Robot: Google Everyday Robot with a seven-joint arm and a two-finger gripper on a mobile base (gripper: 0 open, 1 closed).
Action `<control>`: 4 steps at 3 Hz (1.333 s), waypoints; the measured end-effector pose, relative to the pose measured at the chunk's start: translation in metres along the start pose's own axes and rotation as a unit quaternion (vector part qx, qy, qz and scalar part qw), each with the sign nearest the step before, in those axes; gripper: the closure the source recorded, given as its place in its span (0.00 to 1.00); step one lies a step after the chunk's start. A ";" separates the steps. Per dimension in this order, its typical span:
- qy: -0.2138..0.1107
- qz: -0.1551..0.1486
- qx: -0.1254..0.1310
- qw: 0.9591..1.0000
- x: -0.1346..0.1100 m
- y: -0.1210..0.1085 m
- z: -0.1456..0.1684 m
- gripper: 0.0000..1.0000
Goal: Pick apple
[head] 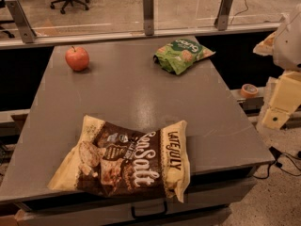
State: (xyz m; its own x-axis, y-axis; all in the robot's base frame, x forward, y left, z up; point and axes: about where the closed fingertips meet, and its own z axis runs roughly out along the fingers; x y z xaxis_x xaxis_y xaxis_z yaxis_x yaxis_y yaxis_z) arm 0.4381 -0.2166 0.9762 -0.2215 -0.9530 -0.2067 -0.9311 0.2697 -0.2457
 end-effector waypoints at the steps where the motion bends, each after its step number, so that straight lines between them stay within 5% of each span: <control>1: 0.000 0.000 0.000 1.000 0.000 0.000 0.000 0.00; 2: -0.042 -0.030 -0.004 0.999 -0.033 -0.014 0.017 0.00; 3: -0.128 -0.103 0.002 0.986 -0.120 -0.039 0.035 0.00; 4: -0.218 -0.168 0.032 0.961 -0.224 -0.059 0.027 0.00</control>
Offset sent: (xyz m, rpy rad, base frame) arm 0.0745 0.0908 -0.0198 0.1960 -0.0528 0.2449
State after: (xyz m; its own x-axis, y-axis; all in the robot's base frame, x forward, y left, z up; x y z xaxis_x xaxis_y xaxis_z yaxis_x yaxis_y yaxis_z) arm 0.5504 -0.0156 1.0109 0.2445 -0.8434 -0.4784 -0.9061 -0.0230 -0.4225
